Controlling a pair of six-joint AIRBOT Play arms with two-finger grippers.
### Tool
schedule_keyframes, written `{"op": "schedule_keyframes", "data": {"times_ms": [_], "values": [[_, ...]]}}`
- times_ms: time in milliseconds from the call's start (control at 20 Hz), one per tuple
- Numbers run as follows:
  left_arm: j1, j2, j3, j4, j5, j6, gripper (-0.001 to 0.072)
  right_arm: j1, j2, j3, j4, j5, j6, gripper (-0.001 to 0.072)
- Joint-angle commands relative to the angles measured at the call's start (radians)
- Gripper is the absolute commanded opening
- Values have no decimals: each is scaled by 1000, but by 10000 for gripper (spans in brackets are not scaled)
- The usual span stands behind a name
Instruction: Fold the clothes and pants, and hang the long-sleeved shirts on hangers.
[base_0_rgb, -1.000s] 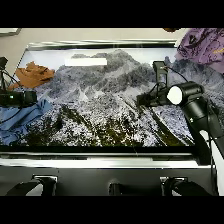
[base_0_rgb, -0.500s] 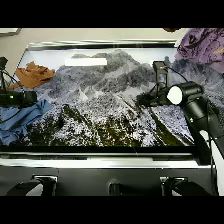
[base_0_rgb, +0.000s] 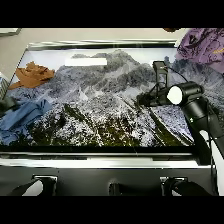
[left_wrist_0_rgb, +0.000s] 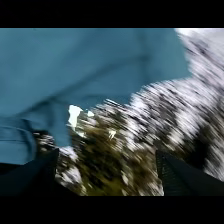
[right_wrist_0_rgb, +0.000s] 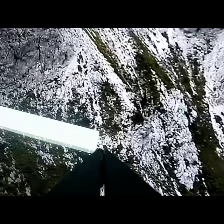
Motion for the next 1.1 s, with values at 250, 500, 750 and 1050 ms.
{"op": "schedule_keyframes", "data": {"times_ms": [250, 500, 750, 1050], "values": [[291, -283, -152, -123, 484, 3, 720, 1, -1, 1, 2, 13, 3, 31], [271, -440, -140, -194, 546, 3, 156, 0, -1, 1, 2, 47, 3, 32], [124, -282, -113, -364, 459, 92, 15, 1, 0, 1, -2, 117, 8, 93], [-377, -22, -113, -573, 334, -29, 15, 0, 53, 2, -96, 159, 46, 90]]}}
